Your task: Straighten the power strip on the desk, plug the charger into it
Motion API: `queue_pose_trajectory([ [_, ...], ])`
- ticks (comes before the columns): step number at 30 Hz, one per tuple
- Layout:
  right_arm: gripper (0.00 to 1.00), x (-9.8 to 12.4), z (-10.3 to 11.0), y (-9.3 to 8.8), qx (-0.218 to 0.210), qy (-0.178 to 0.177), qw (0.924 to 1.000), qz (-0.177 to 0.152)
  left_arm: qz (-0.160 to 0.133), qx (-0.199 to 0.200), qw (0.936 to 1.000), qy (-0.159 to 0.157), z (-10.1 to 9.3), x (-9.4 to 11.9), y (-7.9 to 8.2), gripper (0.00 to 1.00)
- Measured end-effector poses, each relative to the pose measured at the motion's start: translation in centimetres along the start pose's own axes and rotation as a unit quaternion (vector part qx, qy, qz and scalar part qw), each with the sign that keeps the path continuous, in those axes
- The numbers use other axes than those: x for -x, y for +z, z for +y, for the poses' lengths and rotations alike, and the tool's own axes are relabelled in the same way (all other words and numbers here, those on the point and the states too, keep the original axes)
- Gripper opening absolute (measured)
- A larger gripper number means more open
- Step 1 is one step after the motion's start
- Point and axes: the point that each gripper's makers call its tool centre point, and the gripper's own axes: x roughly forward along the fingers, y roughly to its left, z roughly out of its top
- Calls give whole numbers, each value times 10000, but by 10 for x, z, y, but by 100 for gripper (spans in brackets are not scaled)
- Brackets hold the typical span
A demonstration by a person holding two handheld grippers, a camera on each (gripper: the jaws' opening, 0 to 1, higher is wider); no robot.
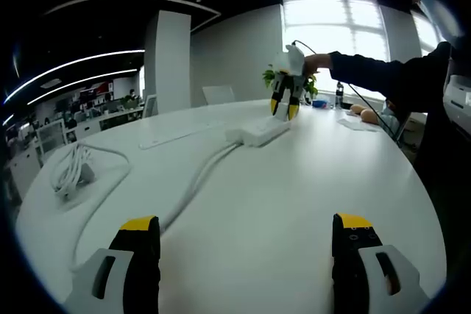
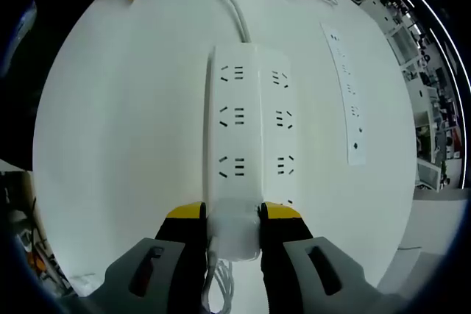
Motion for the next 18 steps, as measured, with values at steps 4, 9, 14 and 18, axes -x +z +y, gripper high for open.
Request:
queue_pose_trajectory([
  [4,25,0,0,-1,-9,-1,10000,18,-39,-32,10000,-1,0,0,4,99],
  [9,25,1,-1,0,-30,-59,10000,-42,-32,-67,10000,-13,-2,-1,5,99],
  [14,26,0,-1,-1,-77,-39,9999,-106,-55,-85,9999,6,-3,0,8,99],
  [18,26,-2,-2,0,-197,-166,9996,-123,-80,-58,9999,-21,-3,0,9,99],
])
